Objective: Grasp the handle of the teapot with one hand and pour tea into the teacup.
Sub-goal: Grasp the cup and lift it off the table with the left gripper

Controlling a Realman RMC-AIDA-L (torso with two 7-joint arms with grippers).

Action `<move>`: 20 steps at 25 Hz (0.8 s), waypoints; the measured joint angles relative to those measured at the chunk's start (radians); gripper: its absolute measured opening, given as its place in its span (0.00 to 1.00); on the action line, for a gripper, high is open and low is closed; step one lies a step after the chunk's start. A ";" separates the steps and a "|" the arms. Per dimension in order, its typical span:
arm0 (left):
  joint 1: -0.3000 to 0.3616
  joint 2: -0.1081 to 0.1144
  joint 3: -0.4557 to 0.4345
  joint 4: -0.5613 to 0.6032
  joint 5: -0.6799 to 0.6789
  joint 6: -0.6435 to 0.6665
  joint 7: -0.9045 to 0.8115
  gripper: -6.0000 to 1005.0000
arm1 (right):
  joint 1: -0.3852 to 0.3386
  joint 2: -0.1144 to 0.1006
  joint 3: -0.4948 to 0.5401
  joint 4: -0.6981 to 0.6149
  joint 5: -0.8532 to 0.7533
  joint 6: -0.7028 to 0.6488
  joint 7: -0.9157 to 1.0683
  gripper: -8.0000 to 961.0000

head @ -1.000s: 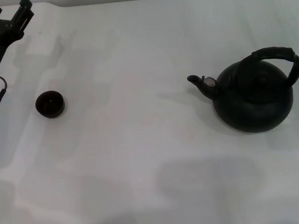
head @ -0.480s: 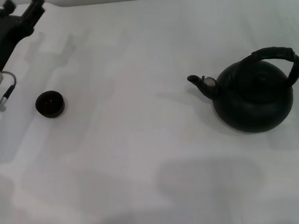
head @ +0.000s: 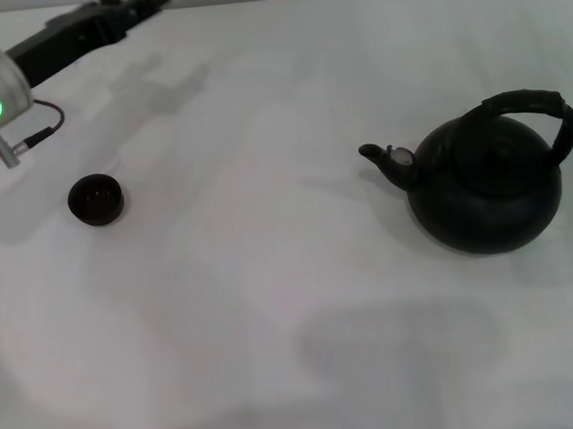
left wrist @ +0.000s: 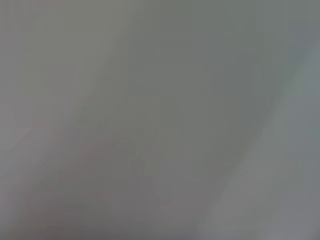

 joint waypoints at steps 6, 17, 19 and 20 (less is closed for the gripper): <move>-0.025 0.034 -0.037 0.190 0.488 0.053 -0.403 0.86 | 0.002 0.000 0.000 0.002 0.000 -0.001 0.000 0.91; -0.021 -0.043 -0.347 0.538 1.345 -0.212 -0.932 0.86 | 0.007 -0.001 0.000 0.002 0.000 0.007 0.000 0.91; -0.023 -0.055 -0.361 0.580 1.437 -0.259 -0.977 0.87 | 0.008 -0.002 0.000 0.002 0.000 0.007 -0.002 0.91; -0.023 -0.061 -0.361 0.600 1.479 -0.278 -0.993 0.87 | 0.009 -0.002 0.000 0.002 0.000 0.007 -0.004 0.91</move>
